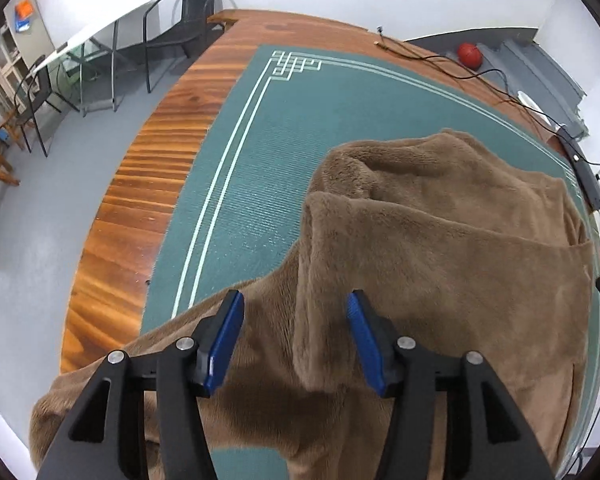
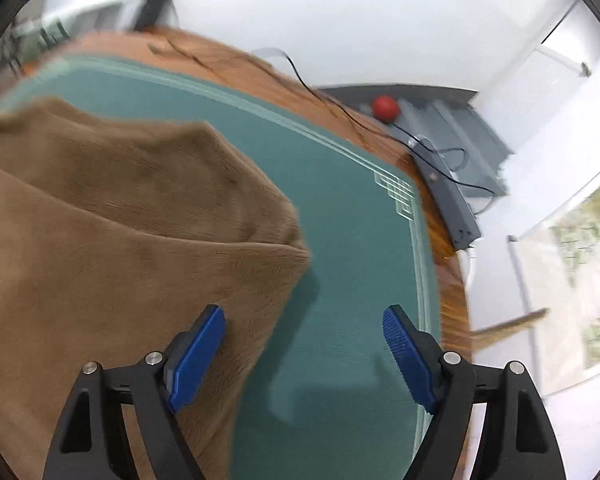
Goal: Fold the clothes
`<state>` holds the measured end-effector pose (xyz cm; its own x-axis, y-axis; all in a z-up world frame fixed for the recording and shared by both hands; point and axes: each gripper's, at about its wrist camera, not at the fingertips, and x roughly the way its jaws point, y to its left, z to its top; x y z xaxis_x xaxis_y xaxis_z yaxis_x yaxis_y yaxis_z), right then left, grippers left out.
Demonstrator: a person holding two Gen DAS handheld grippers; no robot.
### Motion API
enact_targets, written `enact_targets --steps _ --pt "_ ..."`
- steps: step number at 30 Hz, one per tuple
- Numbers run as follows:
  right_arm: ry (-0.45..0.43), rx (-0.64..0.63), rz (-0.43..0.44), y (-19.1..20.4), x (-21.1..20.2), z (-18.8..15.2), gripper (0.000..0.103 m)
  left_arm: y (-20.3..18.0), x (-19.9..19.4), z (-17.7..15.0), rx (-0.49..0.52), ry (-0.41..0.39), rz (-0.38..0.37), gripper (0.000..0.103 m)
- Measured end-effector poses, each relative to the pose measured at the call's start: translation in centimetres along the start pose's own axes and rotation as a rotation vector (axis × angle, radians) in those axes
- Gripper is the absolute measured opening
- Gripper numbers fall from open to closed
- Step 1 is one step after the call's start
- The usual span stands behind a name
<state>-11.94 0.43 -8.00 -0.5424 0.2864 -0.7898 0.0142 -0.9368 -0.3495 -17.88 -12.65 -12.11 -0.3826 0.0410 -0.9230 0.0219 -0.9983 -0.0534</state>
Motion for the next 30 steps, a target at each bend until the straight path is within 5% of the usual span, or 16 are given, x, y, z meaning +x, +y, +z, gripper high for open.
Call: enact_targets --steps 5,9,18,24,30 --pt "-0.001 -0.164 0.218 3.0 -4.2 -4.5 0.083 -1.8 -1.2 -1.4 0.051 -0.012 -0.023 0.067" --pt "0.058 -0.271 0.139 4.7 -2.7 -7.1 0.082 -3.7 0.0 -2.1 0.092 0.016 -0.013 0.067" --pt "0.124 0.199 -0.071 -4.4 -0.8 -9.6 0.083 -6.1 0.9 -3.8 0.156 0.076 -0.041 0.071" --pt "0.185 0.197 -0.020 -5.2 -0.1 -11.6 0.082 -5.9 2.1 -4.8 0.161 0.130 -0.023 0.071" --pt "0.075 0.324 0.131 -7.5 -4.2 -9.4 0.083 -4.4 -0.6 -4.1 0.121 0.069 -0.025 0.072"
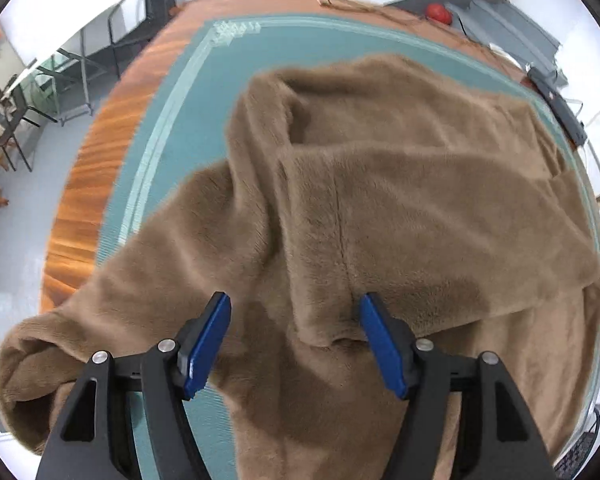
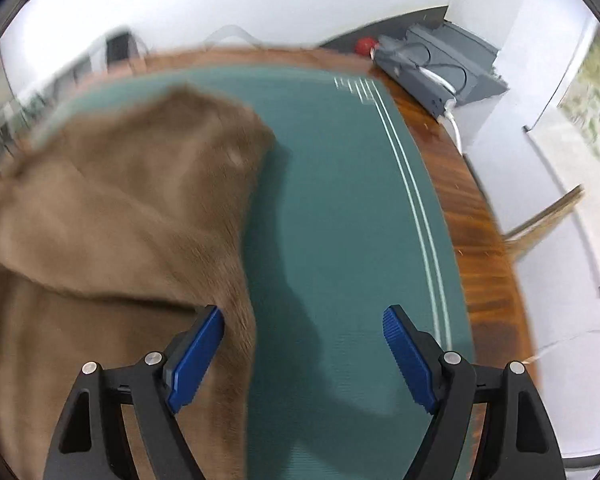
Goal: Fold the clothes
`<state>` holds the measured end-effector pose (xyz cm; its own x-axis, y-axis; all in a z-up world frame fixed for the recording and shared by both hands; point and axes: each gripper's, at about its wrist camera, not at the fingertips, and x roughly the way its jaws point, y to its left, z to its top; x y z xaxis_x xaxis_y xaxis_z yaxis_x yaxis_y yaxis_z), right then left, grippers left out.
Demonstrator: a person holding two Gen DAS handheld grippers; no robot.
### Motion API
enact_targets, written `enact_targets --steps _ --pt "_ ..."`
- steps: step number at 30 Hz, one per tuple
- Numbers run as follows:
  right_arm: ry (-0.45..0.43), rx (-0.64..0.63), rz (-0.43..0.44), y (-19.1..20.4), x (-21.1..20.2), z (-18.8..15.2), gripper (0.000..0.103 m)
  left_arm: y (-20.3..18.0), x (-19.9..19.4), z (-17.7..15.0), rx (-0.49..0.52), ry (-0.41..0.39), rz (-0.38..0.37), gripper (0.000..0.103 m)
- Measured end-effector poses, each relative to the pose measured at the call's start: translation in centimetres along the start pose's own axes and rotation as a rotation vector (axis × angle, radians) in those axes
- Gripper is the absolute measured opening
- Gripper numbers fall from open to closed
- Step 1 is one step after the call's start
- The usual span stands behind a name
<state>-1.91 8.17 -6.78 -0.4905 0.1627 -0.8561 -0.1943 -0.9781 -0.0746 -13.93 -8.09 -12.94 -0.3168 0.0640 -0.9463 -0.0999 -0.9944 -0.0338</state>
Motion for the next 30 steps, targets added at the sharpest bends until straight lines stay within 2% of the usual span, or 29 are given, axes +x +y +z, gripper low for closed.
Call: enact_targets --steps 2,5,8,10,13,15,16,18,21,25,27,30 --pt "-0.045 0.032 0.031 0.3 -1.1 1.6 0.083 0.2 -1.1 0.6 -0.004 -0.037 0.006 0.072" --pt "-0.064 0.049 0.045 2.3 -0.6 3.8 0.084 0.1 -2.4 1.3 -0.011 -0.089 0.011 0.072" --pt "-0.024 0.007 0.050 4.3 2.9 6.2 0.084 -0.1 -1.6 2.2 0.012 -0.082 -0.002 0.072" --pt "0.020 -0.034 0.045 5.7 5.9 7.5 0.084 -1.0 -0.2 2.6 0.034 -0.064 0.014 0.072" --pt "0.050 -0.090 -0.083 6.7 9.2 8.4 0.084 -0.6 2.1 2.6 0.031 -0.020 0.048 0.072" --pt "0.052 -0.078 -0.159 5.9 10.4 8.7 0.084 0.3 3.1 2.2 -0.003 -0.001 0.047 0.072" --pt "0.056 -0.054 -0.177 5.1 10.9 8.8 0.084 0.8 3.4 2.1 -0.019 0.005 0.029 0.075" --pt "0.076 -0.010 -0.159 3.8 11.6 8.9 0.085 1.3 3.9 1.9 -0.034 0.010 0.011 0.079" --pt "0.057 -0.044 -0.205 4.3 11.5 8.9 0.088 1.3 4.1 2.0 -0.029 0.010 0.014 0.080" --pt "0.058 -0.090 -0.223 5.5 11.0 8.9 0.088 1.2 3.8 1.9 -0.032 0.006 0.022 0.080" --pt "0.050 -0.088 -0.188 5.9 9.5 8.8 0.088 1.3 2.9 1.6 -0.053 -0.008 0.016 0.080" --pt "-0.012 -0.106 -0.090 7.4 5.0 7.7 0.089 1.4 1.3 0.8 -0.086 -0.040 0.003 0.080"
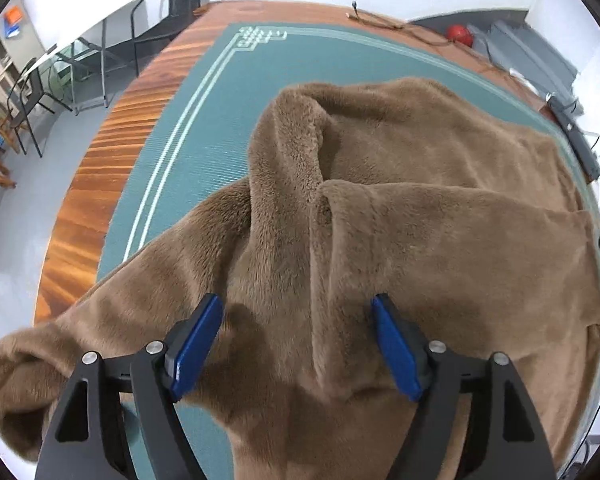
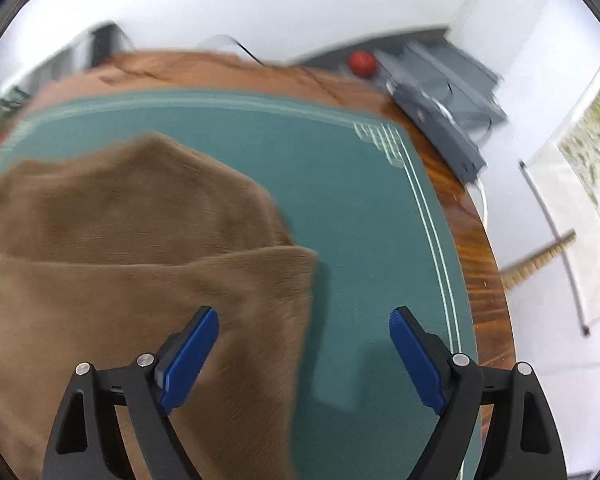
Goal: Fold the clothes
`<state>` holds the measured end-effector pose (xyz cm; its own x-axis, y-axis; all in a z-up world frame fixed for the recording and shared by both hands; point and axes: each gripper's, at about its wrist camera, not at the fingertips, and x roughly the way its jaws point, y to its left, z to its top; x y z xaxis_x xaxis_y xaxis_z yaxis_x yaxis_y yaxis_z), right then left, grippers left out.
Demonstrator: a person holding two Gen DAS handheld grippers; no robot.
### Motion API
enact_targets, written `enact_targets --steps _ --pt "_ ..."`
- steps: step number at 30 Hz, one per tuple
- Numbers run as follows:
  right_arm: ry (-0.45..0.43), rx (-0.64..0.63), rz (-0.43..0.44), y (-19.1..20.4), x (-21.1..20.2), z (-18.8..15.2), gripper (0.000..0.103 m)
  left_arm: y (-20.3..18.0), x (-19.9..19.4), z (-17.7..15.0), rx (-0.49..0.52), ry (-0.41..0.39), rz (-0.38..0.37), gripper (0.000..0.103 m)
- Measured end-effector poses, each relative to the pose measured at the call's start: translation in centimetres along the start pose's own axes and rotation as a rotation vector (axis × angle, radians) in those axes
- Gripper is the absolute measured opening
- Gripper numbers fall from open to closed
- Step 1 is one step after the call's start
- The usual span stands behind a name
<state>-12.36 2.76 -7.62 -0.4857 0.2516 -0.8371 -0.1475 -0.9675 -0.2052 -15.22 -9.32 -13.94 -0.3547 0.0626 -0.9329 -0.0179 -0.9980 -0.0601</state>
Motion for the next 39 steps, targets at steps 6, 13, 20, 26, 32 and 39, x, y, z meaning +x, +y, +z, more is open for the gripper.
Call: enact_targets --steps 6,13,20,26,32,39 --pt "0.017 -0.150 0.310 7.5 -5.6 -6.2 0.089 0.8 -4.1 -3.1 -0.075 -0.060 -0.057 0.080" --pt "0.114 -0.282 0.349 13.8 -5.0 -13.1 0.089 9.3 -8.0 -7.7 -0.445 -0.140 -0.192 0.080" --pt "0.111 -0.268 0.345 14.4 -4.7 -14.3 0.092 18.9 -10.7 -11.4 -0.824 -0.196 -0.238 0.080" --pt "0.098 -0.253 0.329 15.0 -5.0 -14.8 0.094 19.8 -12.3 -11.7 -0.733 -0.244 0.059 0.080" --pt "0.105 -0.238 0.316 15.6 -5.2 -15.2 0.094 18.6 -9.1 -10.0 -0.520 -0.205 0.237 0.080" --pt "0.120 -0.240 0.316 16.4 -5.4 -15.5 0.094 19.0 -5.9 -9.1 -0.519 -0.123 0.210 0.011"
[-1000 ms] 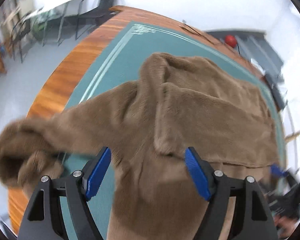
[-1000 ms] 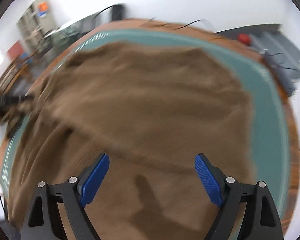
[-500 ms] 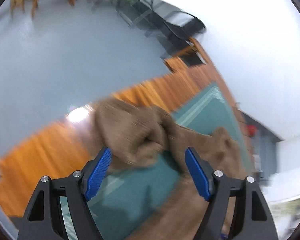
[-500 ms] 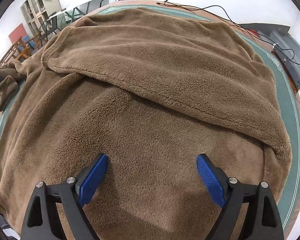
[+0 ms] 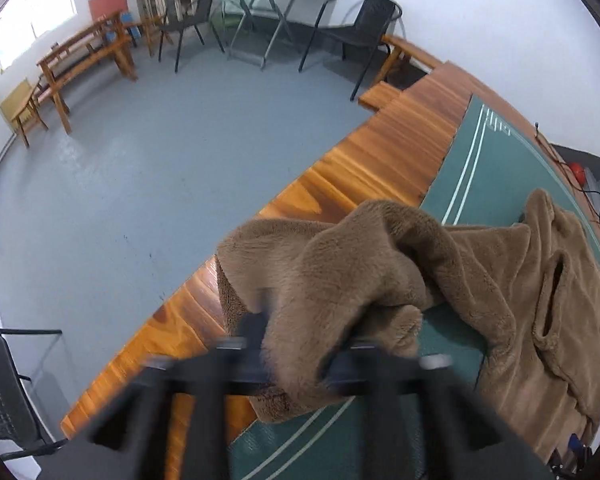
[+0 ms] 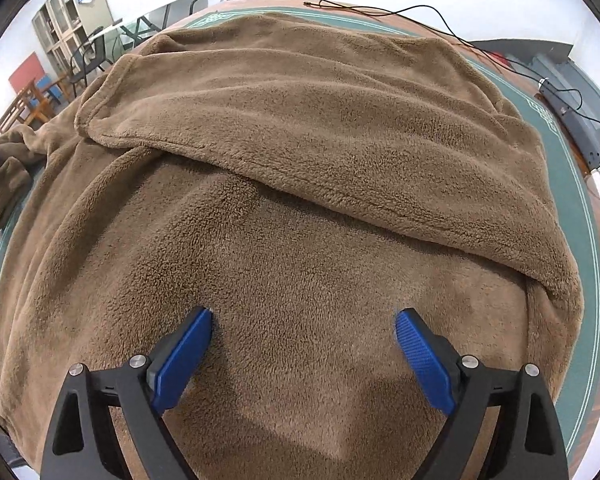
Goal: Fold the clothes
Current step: 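Fold the sleeve across the body with the left gripper and release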
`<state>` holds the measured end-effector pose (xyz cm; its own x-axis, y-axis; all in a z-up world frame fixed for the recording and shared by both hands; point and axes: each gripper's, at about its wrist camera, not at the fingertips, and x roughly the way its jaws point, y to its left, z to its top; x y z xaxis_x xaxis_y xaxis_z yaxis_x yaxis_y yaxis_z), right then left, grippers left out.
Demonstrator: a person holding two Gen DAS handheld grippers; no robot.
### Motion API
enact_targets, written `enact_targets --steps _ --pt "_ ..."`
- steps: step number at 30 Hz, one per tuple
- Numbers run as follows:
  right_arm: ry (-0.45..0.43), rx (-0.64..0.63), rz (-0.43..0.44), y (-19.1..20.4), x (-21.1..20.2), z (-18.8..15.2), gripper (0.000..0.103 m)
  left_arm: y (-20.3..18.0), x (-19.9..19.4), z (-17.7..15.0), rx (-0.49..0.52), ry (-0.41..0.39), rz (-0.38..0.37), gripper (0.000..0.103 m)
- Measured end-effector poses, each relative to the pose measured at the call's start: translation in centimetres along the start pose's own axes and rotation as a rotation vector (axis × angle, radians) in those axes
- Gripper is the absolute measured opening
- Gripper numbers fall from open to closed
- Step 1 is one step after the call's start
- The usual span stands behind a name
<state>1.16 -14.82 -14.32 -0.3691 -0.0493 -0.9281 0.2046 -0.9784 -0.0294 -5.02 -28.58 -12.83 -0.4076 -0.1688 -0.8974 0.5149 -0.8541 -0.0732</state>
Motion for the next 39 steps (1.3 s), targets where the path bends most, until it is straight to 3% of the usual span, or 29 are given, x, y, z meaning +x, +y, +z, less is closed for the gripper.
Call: enact_targets --steps 9,13,20,23,27,29,31,32,33,35,37,39 --pt "-0.008 0.001 0.003 1.0 0.1 -0.2 0.097 3.2 -6.8 4.1 -0.022 -0.266 0.109 0.008" --pt "-0.014 0.004 0.001 1.6 0.1 -0.3 0.098 3.5 -10.1 5.6 -0.017 -0.375 0.115 0.008" --pt "-0.016 0.008 0.002 2.5 0.1 -0.3 0.099 1.8 -7.1 6.0 0.011 -0.297 0.170 0.009" --pt "-0.020 0.011 0.004 2.9 0.1 -0.4 0.100 -1.4 -8.1 6.7 0.040 -0.335 0.125 0.009" --pt "-0.024 0.022 0.006 3.6 0.1 -0.4 0.101 -10.4 -12.9 5.9 0.286 -0.476 -0.091 0.009" --pt "-0.025 0.029 0.006 3.9 0.1 -0.4 0.102 -16.0 -15.5 4.0 0.465 -0.509 -0.281 0.010" --pt "-0.026 0.036 0.011 4.1 0.0 -0.4 0.102 -21.3 -16.6 1.3 0.671 -0.474 -0.435 0.019" --pt "-0.026 0.040 0.015 4.2 0.0 -0.4 0.102 -23.7 -16.6 -0.5 0.792 -0.440 -0.482 0.033" --pt "-0.029 0.050 0.027 4.1 -0.1 -0.4 0.102 -25.6 -16.3 -2.2 0.898 -0.420 -0.498 0.053" --pt "-0.040 0.094 0.074 3.6 -0.6 -0.5 0.102 -29.0 -14.9 -7.0 1.150 -0.394 -0.463 0.073" --pt "-0.054 0.179 0.135 2.3 -1.3 -0.7 0.102 -30.5 -13.3 -10.6 1.314 -0.391 -0.404 0.073" --pt "-0.079 0.241 0.165 1.1 -2.2 -1.0 0.102 -30.7 -11.8 -13.0 1.392 -0.340 -0.397 0.073"
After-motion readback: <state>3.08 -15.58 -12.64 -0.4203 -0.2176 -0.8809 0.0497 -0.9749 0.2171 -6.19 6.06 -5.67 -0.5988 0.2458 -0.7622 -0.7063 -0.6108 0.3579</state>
